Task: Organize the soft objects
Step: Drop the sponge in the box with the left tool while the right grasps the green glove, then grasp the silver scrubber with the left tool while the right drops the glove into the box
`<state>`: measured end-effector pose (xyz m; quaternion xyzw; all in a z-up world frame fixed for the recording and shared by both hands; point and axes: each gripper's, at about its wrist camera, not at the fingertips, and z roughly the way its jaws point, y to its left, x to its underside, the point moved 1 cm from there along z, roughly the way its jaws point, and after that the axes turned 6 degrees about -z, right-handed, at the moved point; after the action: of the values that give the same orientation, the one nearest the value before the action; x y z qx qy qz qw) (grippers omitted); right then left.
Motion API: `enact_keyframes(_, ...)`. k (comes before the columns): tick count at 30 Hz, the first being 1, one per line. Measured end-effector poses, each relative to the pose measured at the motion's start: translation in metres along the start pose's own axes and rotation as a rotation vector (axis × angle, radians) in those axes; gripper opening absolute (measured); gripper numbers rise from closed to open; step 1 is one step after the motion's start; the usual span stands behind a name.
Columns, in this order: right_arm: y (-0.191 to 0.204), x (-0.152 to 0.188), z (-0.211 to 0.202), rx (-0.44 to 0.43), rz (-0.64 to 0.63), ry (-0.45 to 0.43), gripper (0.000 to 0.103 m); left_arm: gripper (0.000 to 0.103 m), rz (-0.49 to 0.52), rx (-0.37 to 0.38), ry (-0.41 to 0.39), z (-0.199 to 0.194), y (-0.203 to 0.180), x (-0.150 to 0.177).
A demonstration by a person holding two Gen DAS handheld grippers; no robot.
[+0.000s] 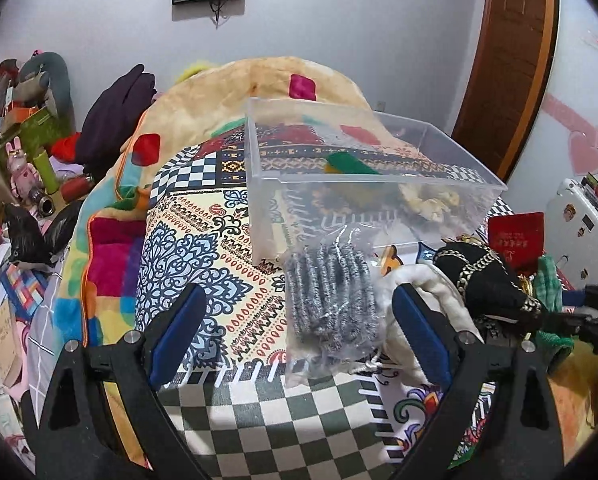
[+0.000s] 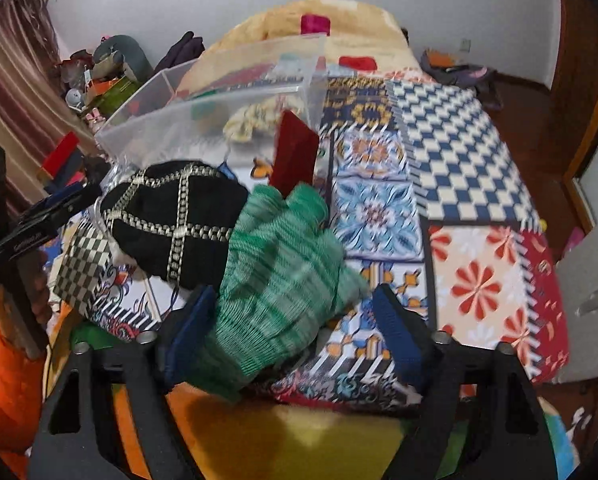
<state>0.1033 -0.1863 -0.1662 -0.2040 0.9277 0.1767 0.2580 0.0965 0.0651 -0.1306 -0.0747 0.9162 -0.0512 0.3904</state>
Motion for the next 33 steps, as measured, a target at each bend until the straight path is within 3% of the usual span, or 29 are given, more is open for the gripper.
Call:
enact_keyframes(3, 0.003, 0.003, 0.0, -0.003, -0.014, -0.001, 0.046, 0.084, 0.008, -0.002, 0.006, 0.005, -0.001, 0.001)
enact_keyframes(6, 0.006, 0.003, -0.002, 0.003, -0.032, -0.008, 0.025, 0.076, 0.001, 0.015, 0.021, 0.011, -0.002, 0.003)
enact_keyframes(9, 0.006, 0.002, -0.008, 0.018, -0.047, -0.039, 0.02, 0.065, 0.009, 0.036, 0.028, 0.012, -0.005, 0.004)
enact_keyframes(14, 0.007, -0.005, -0.027, 0.04, -0.062, -0.103, 0.019, 0.046, 0.024, 0.073, 0.057, 0.019, -0.009, 0.009)
enact_keyframes(16, 0.007, -0.008, -0.036, 0.049, -0.062, -0.13, 0.019, 0.033, 0.027, 0.093, 0.075, 0.022, -0.012, 0.012)
enact_keyframes(19, 0.008, -0.014, -0.049, 0.061, -0.066, -0.171, 0.019, 0.028, 0.045, 0.084, 0.063, 0.018, -0.015, 0.014)
enact_keyframes(25, 0.015, -0.035, -0.067, 0.064, -0.086, -0.256, 0.019, 0.024, 0.03, 0.095, 0.015, -0.004, -0.014, 0.008)
enact_keyframes(33, 0.03, -0.07, -0.075, 0.049, -0.132, -0.349, 0.019, 0.024, 0.026, 0.104, -0.139, -0.057, -0.012, -0.022)
